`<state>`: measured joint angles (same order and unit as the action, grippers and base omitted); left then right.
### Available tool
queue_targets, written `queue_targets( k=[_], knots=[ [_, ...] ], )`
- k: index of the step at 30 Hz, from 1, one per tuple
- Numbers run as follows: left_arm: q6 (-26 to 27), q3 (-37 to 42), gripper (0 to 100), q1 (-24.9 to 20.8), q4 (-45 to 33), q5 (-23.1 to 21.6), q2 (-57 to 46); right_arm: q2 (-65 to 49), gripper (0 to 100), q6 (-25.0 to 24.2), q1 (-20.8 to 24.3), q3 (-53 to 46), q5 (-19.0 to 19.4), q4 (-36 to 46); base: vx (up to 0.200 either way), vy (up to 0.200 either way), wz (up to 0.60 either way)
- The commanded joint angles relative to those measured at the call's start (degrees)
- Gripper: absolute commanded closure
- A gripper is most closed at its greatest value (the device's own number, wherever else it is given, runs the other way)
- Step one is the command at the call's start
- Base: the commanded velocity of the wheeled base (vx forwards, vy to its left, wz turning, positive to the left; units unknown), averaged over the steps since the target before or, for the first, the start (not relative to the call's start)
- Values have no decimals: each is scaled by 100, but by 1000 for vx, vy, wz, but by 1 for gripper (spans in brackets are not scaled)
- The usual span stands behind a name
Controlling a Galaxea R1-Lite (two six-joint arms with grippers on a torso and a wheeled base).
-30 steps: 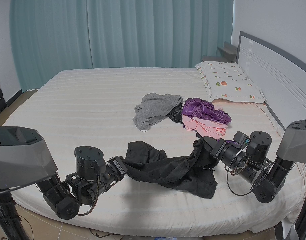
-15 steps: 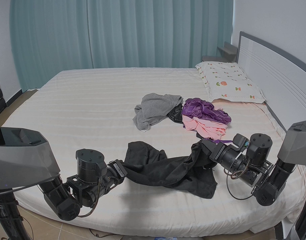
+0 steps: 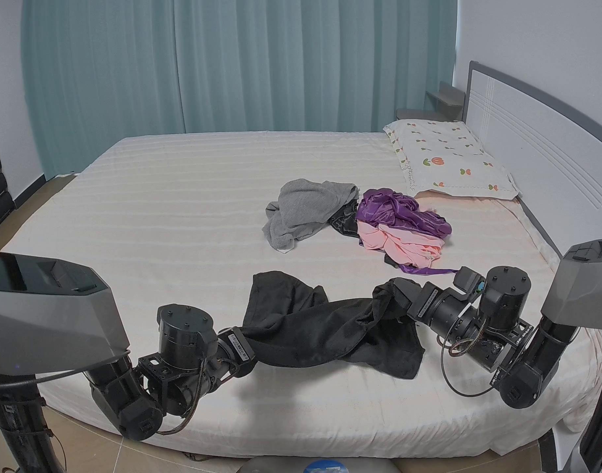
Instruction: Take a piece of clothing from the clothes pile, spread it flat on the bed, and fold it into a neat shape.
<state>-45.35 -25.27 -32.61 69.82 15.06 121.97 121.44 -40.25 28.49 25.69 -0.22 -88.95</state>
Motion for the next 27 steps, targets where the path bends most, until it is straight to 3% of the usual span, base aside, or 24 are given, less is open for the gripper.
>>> queue_targets(
  k=[1, 13, 19, 27],
  knots=[
    [-9, 13, 100, -9, 6, 6, 3, 29, 100, 9, 34, 33, -75, -78, 0, 0, 0],
    [-88, -39, 100, 53, 76, 24, 3, 2, 100, 0, 51, 33, -136, -78, 0, 0, 0],
    [-88, -31, 100, 53, 85, 24, -15, -51, 100, 18, 51, 33, -171, -78, 0, 200, 0],
    [-79, -22, 100, 27, 76, 33, -59, -7, 100, 53, 51, 156, -505, -78, 0, 200, 0]
  ],
)
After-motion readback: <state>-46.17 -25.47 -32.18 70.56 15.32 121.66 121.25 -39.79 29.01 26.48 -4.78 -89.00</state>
